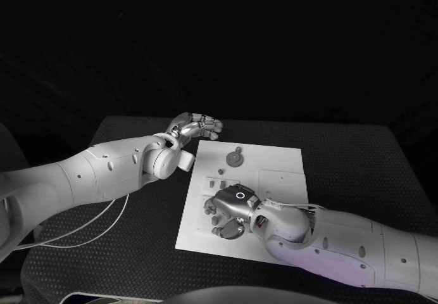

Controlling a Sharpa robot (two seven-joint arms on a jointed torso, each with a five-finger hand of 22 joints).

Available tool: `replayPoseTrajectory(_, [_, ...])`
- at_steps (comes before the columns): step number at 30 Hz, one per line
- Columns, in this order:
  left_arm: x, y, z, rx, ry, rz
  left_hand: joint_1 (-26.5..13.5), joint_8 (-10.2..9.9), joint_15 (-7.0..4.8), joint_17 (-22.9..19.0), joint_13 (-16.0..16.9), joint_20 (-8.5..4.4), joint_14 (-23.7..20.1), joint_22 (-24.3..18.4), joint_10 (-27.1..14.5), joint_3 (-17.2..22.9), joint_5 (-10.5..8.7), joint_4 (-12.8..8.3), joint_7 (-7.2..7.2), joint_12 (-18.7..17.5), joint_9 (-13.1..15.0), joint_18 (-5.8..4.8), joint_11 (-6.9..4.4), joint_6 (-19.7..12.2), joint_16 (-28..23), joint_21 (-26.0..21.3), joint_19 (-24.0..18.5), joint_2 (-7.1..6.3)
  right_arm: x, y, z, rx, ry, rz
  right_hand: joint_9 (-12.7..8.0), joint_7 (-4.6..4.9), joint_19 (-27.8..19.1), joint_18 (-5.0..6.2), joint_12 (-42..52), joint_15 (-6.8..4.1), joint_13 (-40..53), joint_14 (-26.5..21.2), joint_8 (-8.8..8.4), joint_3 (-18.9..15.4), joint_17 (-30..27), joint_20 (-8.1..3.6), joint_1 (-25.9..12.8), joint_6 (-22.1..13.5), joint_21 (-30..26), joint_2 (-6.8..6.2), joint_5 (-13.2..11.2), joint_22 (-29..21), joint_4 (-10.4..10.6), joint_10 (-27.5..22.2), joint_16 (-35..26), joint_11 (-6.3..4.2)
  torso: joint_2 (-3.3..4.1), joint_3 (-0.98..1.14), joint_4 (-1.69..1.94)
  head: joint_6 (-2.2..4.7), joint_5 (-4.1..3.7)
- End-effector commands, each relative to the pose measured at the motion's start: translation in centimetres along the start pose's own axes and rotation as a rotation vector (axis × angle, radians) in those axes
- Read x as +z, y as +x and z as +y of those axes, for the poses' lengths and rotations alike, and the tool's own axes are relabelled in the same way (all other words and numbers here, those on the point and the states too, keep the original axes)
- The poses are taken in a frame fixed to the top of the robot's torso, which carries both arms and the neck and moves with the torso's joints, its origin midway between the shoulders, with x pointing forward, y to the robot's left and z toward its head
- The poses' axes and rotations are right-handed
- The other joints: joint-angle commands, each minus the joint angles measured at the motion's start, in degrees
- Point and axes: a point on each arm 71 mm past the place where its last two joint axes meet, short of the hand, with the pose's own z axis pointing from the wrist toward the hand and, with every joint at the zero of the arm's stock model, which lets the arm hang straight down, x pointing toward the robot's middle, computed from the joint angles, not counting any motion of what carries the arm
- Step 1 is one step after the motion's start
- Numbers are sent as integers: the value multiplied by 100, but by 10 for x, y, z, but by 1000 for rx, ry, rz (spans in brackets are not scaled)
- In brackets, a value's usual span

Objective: Assemble the parts on the task board

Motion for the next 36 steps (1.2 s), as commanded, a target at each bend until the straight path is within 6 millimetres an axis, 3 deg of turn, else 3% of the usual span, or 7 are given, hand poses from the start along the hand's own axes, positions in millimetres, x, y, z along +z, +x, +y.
replayPoseTrajectory(1, [0, 1, -1, -11, 6, 13, -5, -14, 54, 7, -6, 46, -3, 7, -32, -27, -29, 17, -6, -23, -6, 36, 1, -31, -19, -26, -13, 30, -4, 3, -5, 22, 41, -4, -7, 0, -20, -9, -24, 38, -10, 1, -28, -46, -4, 11, -53, -38, -32, 12, -9, 73, 0, -33, -24, 6, 2, 1, 4, 6, -9])
replayPoseTrajectory(26, [-1, -16, 1, 2, 2, -28, -18, -9, 52, 33, -7, 45, 10, 18, -27, -29, -29, 21, -7, -17, -6, 38, 0, -25, -30, -32, -4, 41, -84, -82, -100, 430, 291, -124, -145, 47, 465, -2, 222, -157, 106, 380, -95, 341, 79, -168, 591, -46, 280, 55, -173, 141, 303, 509, 422, -198, -27, 12, -60, 206, -263])
replayPoseTrajectory(28, [0, -17, 2, 3, 2, -29, -20, -8, 51, 37, -7, 45, 12, 20, -26, -30, -29, 21, -8, -17, -6, 38, -1, -24, -30, -33, -3, 42, -97, -82, -116, 503, 375, -51, -159, 24, 494, -3, 434, -224, 313, 332, -90, 209, 186, -197, 506, -34, 425, 70, -180, 145, 368, 746, 635, -278, -43, 15, -81, 210, -285])
replayPoseTrajectory(31, [0, -16, 2, 3, 1, -28, -24, -8, 51, 41, -7, 45, 15, 22, -24, -31, -29, 22, -8, -16, -7, 38, -2, -24, -32, -33, -1, 44, -115, -74, -131, 600, 486, 76, -194, -21, 557, -2, 1134, -282, 949, 263, -160, -669, 527, -254, -712, -167, 725, 231, 52, 167, 867, 862, 1198, -367, -61, 17, -111, 208, -292])
replayPoseTrajectory(33, [0, -16, 3, 3, 0, -29, -25, -8, 50, 42, -7, 45, 15, 23, -24, -32, -29, 22, -8, -15, -7, 38, -2, -24, -32, -34, 0, 45, -122, -72, -136, 601, 521, 99, -178, -16, 491, -48, 1820, -331, 1668, -39, -154, -1337, 954, -394, -1071, -196, 1063, 419, 642, 164, 675, 405, 1789, -387, -68, 20, -119, 201, -308])
replayPoseTrajectory(34, [1, -16, 3, 3, 0, -28, -26, -8, 50, 43, -7, 44, 16, 23, -24, -32, -29, 22, -8, -15, -7, 38, -2, -24, -32, -34, 0, 45, -127, -70, -139, 605, 541, 124, -155, -44, 414, -63, 2825, -314, 2688, -335, -121, -1908, 1326, -431, -1263, -147, 1539, 735, 1250, 135, 397, -275, 2392, -384, -72, 22, -126, 201, -317])
replayPoseTrajectory(36, [0, -17, 3, 3, -2, -29, -27, -8, 50, 44, -7, 44, 16, 23, -24, -32, -29, 22, -8, -15, -7, 38, -2, -25, -33, -34, 0, 45, -135, -66, -144, 629, 584, 161, -168, -62, 355, -2, 3384, -367, 3165, -327, -133, -1950, 1319, -487, -1131, -134, 1916, 768, 927, 137, 187, -575, 2626, -424, -76, 26, -139, 181, -331])
